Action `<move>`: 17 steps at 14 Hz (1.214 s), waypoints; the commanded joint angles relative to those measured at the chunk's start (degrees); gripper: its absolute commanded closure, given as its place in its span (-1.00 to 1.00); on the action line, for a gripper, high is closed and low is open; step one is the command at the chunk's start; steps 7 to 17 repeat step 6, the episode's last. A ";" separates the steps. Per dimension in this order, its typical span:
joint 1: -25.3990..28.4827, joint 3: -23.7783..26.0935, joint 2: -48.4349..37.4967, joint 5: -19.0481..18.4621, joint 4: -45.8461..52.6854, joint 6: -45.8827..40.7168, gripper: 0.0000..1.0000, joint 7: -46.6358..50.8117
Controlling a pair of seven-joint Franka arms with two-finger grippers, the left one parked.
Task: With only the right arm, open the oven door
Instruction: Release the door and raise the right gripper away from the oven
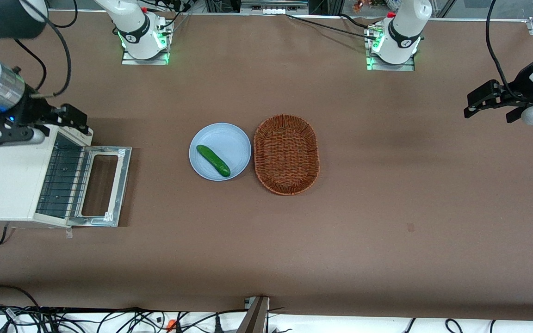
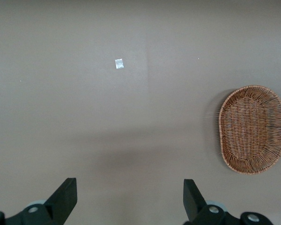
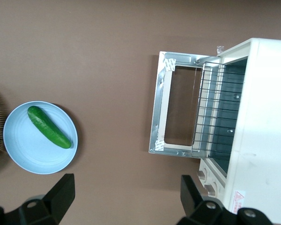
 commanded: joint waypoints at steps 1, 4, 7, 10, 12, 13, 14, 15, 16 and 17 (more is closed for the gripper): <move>-1.38 0.93 -1.09 1.14 -1.33 -0.29 -1.00 -1.41; -1.38 0.93 -1.44 1.23 -0.98 -0.29 -1.00 -1.58; -1.38 1.02 -1.44 1.23 -0.97 -1.07 -1.00 -1.58; -1.38 1.02 -1.44 1.23 -0.97 -1.07 -1.00 -1.58; -1.38 1.02 -1.44 1.23 -0.97 -1.07 -1.00 -1.58; -1.38 1.02 -1.44 1.23 -0.97 -1.07 -1.00 -1.58; -1.38 1.02 -1.44 1.23 -0.97 -1.07 -1.00 -1.58; -1.38 1.02 -1.44 1.23 -0.97 -1.07 -1.00 -1.58; -1.38 1.02 -1.44 1.23 -0.97 -1.07 -1.00 -1.58; -1.38 1.02 -1.44 1.23 -0.97 -1.07 -1.00 -1.58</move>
